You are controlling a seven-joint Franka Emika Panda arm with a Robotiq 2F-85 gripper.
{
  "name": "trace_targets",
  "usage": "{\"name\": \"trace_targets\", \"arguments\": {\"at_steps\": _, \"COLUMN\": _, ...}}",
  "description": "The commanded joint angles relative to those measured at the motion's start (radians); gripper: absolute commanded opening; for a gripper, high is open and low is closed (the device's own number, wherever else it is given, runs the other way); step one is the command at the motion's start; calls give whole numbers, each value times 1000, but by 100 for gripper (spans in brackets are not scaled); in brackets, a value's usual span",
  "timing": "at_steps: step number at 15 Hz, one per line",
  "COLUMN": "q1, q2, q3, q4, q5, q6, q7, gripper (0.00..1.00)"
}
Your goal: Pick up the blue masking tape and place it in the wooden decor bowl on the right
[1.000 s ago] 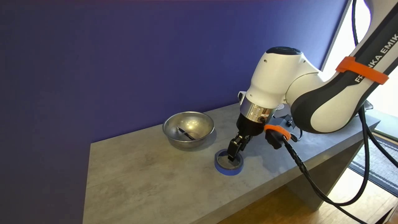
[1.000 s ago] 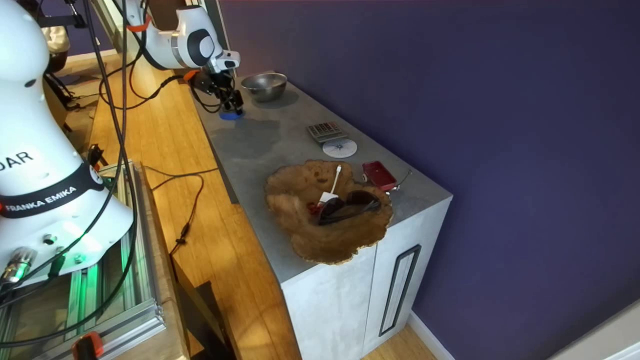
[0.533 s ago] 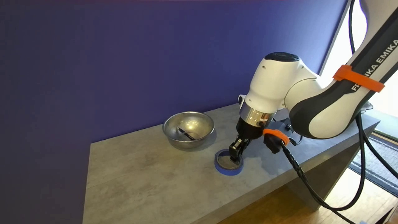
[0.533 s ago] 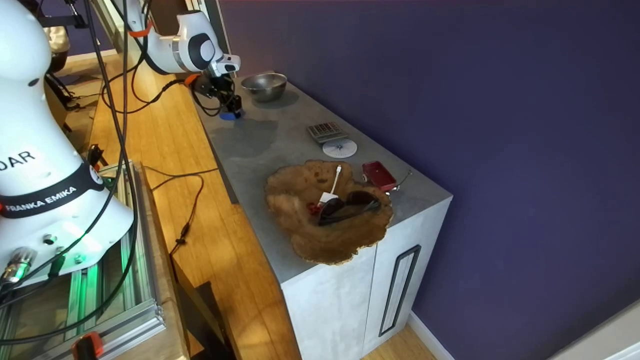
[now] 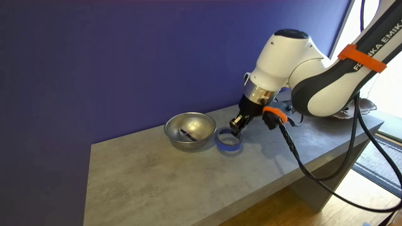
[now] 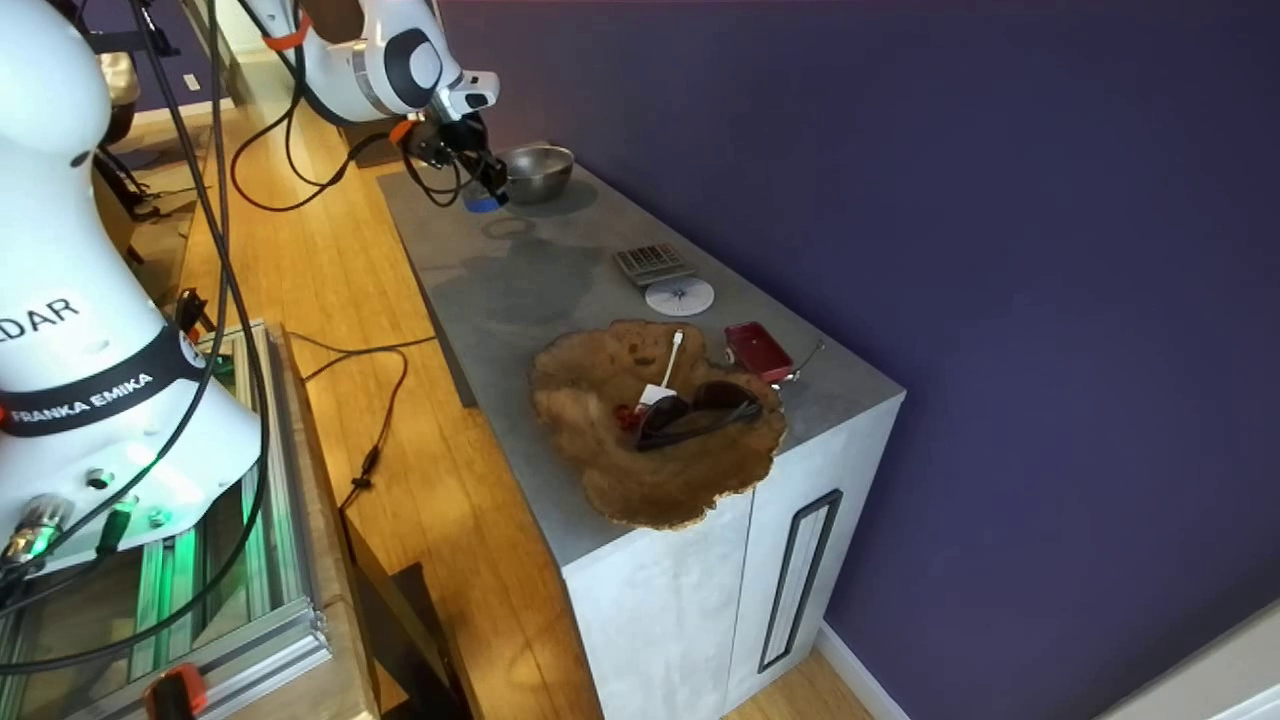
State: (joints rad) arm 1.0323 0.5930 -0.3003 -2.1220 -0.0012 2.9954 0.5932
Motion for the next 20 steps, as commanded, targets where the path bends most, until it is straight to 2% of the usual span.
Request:
{"name": "trace_targets", "arguments": {"at_steps": 1, "q1": -10, "q2": -30, "q3": -5, "q4": -28, "q5": 9, "q6": 29, "q7": -17, "gripper": 12}}
{"name": "trace_targets", "arguments": {"at_steps": 3, "q1": -56, "q2": -88, "q3": 42, "q4": -79, "q5": 21, "q6": 69, "q7": -48, "gripper": 12}}
{"name": "trace_targets", "arguments": {"at_steps": 4, "q1": -34, "q2": -78, "q3": 15, "q4": -74, "q5": 14, "q6": 53, "q7": -25, "gripper": 3}}
{"name": "trace_targets", "arguments": {"at_steps": 5, "q1": -2, "q2": -75, "q3": -42, "q4": -85, "q5": 10, "q6": 39, "q7": 14, "gripper": 3}}
{"name": "trace_targets", "arguments": {"at_steps": 6, "q1": 64, "q2": -67, "q3": -152, "q4": -98, "q5": -23, "q6": 20, "q7": 60, "gripper": 3}}
{"name": "trace_targets", "arguments": {"at_steps": 7, "q1": 92, "q2": -59, "q3": -221, "q4": -117, "q5": -48, "q6": 23, "q7": 77, "gripper": 3}}
{"name": "trace_targets", "arguments": {"at_steps": 9, "q1": 124, "q2": -58, "q3": -351, "q4": -207, "q5": -62, "q6": 45, "q7": 79, "gripper": 3}}
{"name": "trace_targets", "arguments": {"at_steps": 13, "q1": 278, "q2": -37, "q3": -659, "q4": -389, "q5": -26, "q6": 48, "q7": 89, "gripper": 3}}
{"name": "trace_targets", "arguments": {"at_steps": 14, "q1": 307, "q2": -47, "q3": -698, "q4": -410, "q5": 13, "q6": 16, "q7": 100, "gripper": 3}}
{"name": "trace_targets", "arguments": {"at_steps": 15, "q1": 222, "q2": -20, "q3": -607, "q4": -336, "q5": 17, "q6": 28, "q7": 26, "gripper": 12}}
{"name": "trace_targets", "arguments": {"at_steps": 17, "q1": 267, "q2": -23, "q3": -678, "q4": -388, "q5": 27, "q6": 27, "q7": 37, "gripper": 12}}
{"name": "trace_targets", "arguments": {"at_steps": 18, "q1": 277, "q2": -24, "q3": -684, "q4": -395, "q5": 28, "q6": 27, "q7": 45, "gripper": 3}}
{"name": "trace_targets", "arguments": {"at_steps": 20, "q1": 309, "q2": 62, "q3": -777, "q4": -381, "q5": 32, "q6": 10, "q7": 65, "gripper": 3}}
